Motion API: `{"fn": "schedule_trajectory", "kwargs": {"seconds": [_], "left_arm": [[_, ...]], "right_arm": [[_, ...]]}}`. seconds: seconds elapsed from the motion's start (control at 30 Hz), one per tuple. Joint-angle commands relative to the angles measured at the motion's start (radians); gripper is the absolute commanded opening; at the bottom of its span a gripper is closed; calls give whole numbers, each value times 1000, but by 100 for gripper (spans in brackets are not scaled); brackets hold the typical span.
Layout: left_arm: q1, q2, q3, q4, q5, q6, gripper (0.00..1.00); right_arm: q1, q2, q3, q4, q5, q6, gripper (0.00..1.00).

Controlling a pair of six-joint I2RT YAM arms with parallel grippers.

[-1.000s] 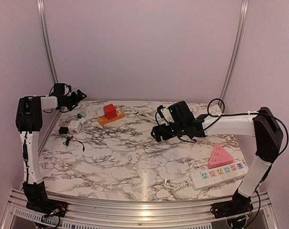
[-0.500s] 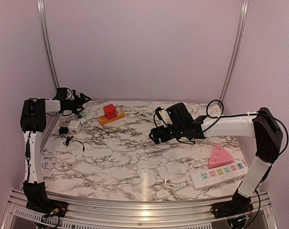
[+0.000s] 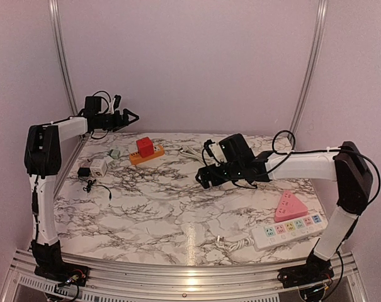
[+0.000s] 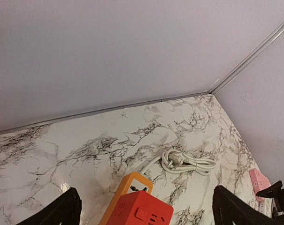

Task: Insert the plug
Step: Move the socket to the corner of the board.

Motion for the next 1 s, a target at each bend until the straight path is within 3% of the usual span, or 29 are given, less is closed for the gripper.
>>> {"fn": "schedule_trajectory", "kwargs": {"seconds": [0.0, 0.47, 0.73, 0.97], "left_arm": [[-53, 3, 59, -259, -61, 298, 99], [-198, 98, 165, -463, -359, 570, 99], [-198, 96, 135, -486, -385, 624, 99], [-195, 97, 132, -495, -392, 645, 92]], "right_arm": [[9, -51, 1, 12, -6, 8, 96], [10, -108, -59, 39, -23, 33, 96], [10, -112, -78, 58, -62, 41, 96], [10, -113, -81, 60, -63, 37, 96]]}}
